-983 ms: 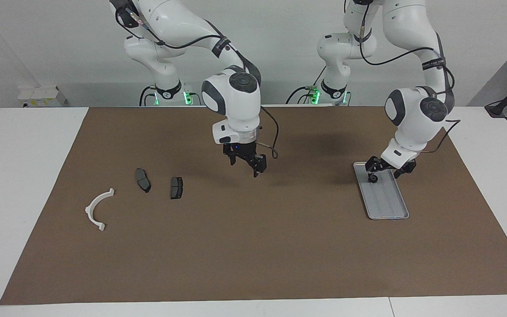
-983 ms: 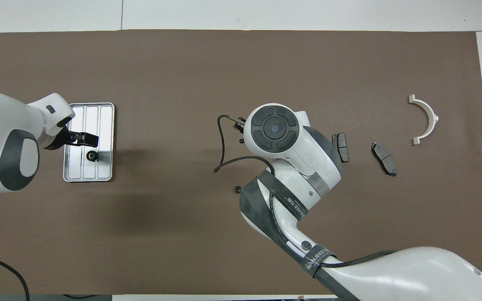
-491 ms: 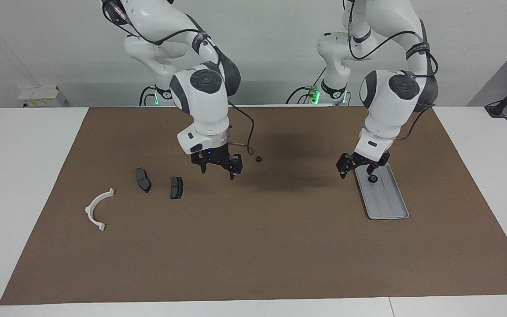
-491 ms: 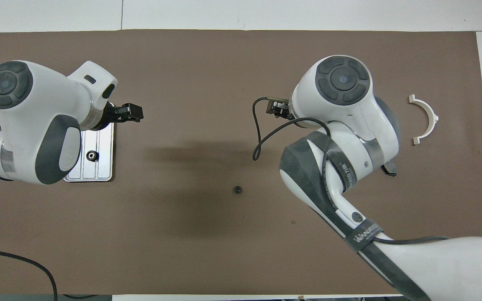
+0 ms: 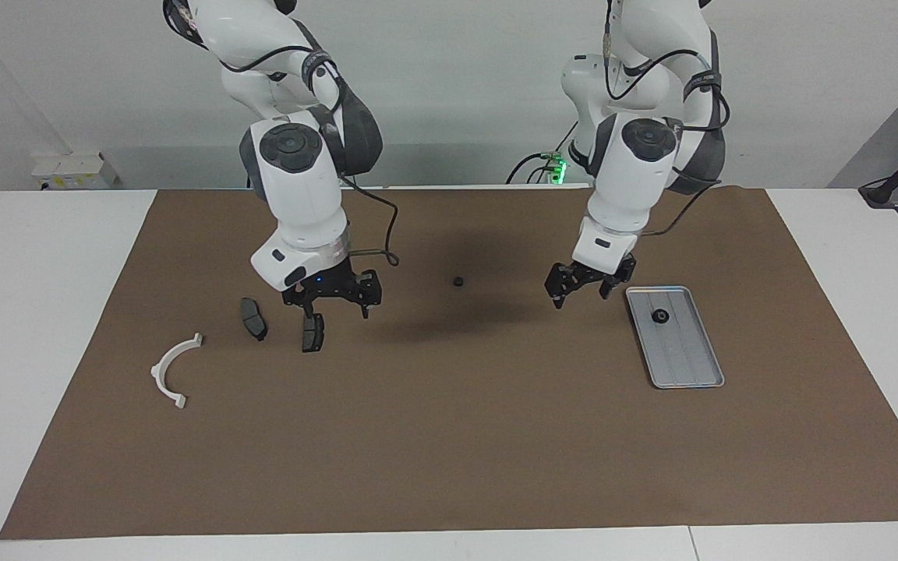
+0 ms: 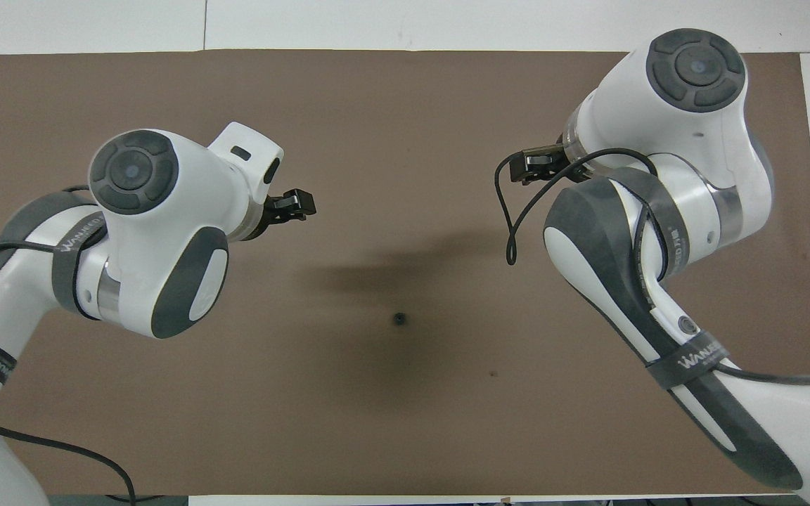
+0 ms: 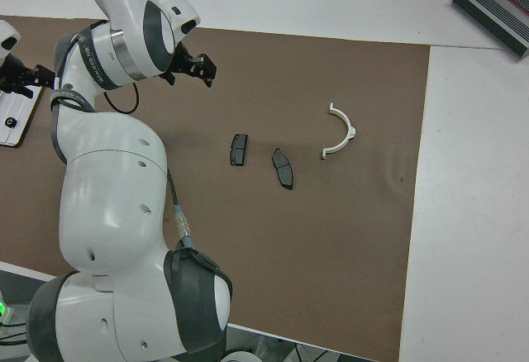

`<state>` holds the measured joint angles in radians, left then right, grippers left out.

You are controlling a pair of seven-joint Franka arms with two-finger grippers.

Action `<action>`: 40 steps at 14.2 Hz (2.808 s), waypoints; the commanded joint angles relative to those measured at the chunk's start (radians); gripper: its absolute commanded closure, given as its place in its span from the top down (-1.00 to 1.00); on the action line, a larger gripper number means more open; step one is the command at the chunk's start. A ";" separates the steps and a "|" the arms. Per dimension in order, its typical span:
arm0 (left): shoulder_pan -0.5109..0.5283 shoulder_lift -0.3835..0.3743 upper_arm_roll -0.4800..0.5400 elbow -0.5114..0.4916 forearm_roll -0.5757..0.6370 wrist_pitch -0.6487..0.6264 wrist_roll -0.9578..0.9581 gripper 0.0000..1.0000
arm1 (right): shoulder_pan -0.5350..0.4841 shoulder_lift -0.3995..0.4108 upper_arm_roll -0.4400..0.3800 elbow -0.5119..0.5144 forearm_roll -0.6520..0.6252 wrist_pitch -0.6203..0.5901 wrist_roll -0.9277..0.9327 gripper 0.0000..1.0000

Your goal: Pick bearing gear from pile to tray

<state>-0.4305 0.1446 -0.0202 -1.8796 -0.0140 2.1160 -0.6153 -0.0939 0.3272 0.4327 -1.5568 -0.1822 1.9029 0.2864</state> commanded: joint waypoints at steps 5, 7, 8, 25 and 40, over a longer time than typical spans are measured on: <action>-0.212 0.006 0.019 -0.105 -0.004 0.085 -0.206 1.00 | 0.106 -0.134 -0.231 -0.011 0.133 -0.087 -0.269 1.00; -0.226 0.042 0.017 -0.110 -0.004 0.140 -0.234 1.00 | 0.151 -0.167 -0.310 -0.016 0.174 -0.122 -0.312 1.00; -0.249 0.062 0.017 -0.112 -0.004 0.165 -0.238 1.00 | 0.149 -0.187 -0.316 -0.019 0.174 -0.145 -0.314 1.00; -0.356 0.101 0.017 -0.250 -0.004 0.265 -0.259 1.00 | 0.140 -0.390 -0.371 -0.083 0.173 -0.346 -0.234 1.00; -0.376 0.107 0.019 -0.243 0.002 0.306 -0.267 0.85 | 0.111 -0.392 -0.384 -0.088 0.210 -0.349 -0.210 1.00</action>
<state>-0.8041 0.2858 -0.0100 -2.0811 -0.0139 2.4039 -0.8811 0.0339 -0.0443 0.0468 -1.6225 -0.0016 1.5563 0.0733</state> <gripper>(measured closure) 0.093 0.000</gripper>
